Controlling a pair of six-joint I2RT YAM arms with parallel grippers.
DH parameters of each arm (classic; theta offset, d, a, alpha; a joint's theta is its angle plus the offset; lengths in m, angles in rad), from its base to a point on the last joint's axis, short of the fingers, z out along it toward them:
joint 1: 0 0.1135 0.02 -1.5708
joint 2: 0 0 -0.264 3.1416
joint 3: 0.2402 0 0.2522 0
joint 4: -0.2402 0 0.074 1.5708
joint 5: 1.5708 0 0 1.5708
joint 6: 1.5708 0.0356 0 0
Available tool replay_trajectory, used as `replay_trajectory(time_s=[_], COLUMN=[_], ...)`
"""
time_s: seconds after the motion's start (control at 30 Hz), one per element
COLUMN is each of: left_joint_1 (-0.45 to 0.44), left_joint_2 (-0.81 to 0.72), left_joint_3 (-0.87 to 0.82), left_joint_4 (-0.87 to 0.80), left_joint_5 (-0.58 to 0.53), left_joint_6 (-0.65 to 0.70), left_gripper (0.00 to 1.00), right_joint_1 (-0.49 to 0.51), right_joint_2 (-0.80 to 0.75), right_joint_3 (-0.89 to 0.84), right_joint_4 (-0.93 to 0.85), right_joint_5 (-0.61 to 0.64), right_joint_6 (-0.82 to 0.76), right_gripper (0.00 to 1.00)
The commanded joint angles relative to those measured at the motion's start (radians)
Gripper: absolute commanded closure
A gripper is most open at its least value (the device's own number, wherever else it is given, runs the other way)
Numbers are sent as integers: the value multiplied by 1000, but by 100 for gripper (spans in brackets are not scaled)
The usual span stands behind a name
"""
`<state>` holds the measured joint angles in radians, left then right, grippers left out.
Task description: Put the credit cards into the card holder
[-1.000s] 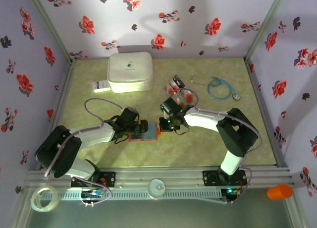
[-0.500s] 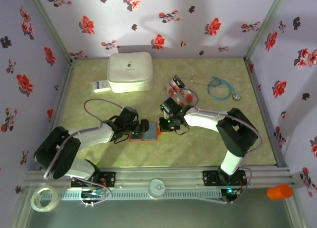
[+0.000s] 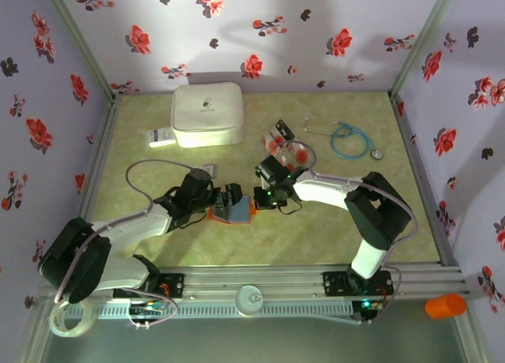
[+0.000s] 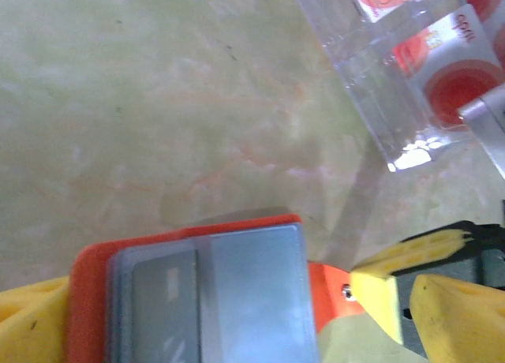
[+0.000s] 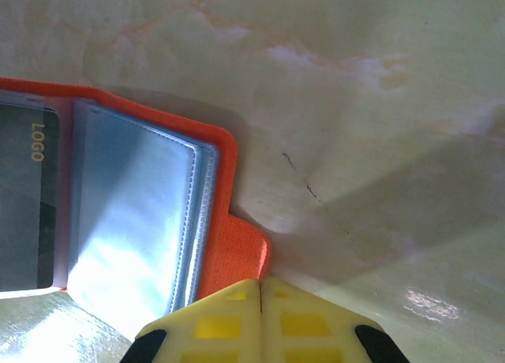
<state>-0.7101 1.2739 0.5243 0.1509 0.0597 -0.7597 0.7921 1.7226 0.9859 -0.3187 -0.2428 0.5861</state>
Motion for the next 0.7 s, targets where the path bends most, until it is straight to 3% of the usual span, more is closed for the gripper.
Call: replay_trajectory(time_s=[0.0,0.27,0.47,0.67], left_joint_1=[-24,-71,-91,-104], left_joint_2=[25,80,70,70], left_joint_3=[-13,-26,-43,-40], left_joint_4=[129,237,256,256], left_joint_5=[74,69,42,35], left_joint_6=[-57,-120,-140,-145], left_gripper=[0,0,0,0], right_joint_1=[3,2,-19,-80], right_joint_2=[20,9,-24,-125], right_joint_3=[-6,12,11,4], right_joint_4=[6,-9,-23,-68], right_joint_5=[7,15,22,44], right_joint_6=[9,4,2,-6], right_gripper=[100,98,74,67])
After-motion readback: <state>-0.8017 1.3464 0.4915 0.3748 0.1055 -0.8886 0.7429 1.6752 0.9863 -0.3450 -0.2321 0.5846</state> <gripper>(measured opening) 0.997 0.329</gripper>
